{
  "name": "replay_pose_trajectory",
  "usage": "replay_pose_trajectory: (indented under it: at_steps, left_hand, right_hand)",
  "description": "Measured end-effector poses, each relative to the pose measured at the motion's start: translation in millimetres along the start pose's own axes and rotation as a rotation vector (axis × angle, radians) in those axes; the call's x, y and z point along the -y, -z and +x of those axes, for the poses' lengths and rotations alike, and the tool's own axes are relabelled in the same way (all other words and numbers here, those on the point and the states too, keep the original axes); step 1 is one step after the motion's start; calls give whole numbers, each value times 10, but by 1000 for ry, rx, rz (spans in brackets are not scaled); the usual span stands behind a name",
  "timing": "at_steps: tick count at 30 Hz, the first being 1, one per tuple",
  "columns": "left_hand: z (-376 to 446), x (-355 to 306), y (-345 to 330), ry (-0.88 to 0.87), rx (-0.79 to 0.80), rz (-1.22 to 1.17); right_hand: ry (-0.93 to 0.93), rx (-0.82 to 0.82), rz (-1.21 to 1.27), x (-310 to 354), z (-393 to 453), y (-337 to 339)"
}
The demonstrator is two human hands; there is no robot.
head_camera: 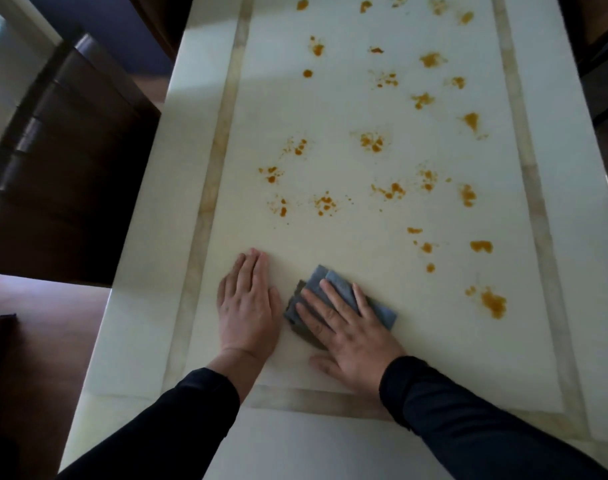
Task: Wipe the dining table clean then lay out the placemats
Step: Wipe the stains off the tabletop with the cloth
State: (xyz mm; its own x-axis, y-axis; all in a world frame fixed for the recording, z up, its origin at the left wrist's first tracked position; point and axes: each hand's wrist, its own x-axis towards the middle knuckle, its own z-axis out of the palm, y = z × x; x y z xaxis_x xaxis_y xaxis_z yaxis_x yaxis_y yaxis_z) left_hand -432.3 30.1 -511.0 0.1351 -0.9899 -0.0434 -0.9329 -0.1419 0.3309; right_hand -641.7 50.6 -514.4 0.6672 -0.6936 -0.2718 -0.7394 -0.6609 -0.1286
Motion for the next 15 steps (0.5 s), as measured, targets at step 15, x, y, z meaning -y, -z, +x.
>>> replay_pose_trajectory:
  at_steps: [15]
  left_hand:
    - [865,400,89,111,-255,-29]
  right_hand:
    - [88,25,35,167,710,230]
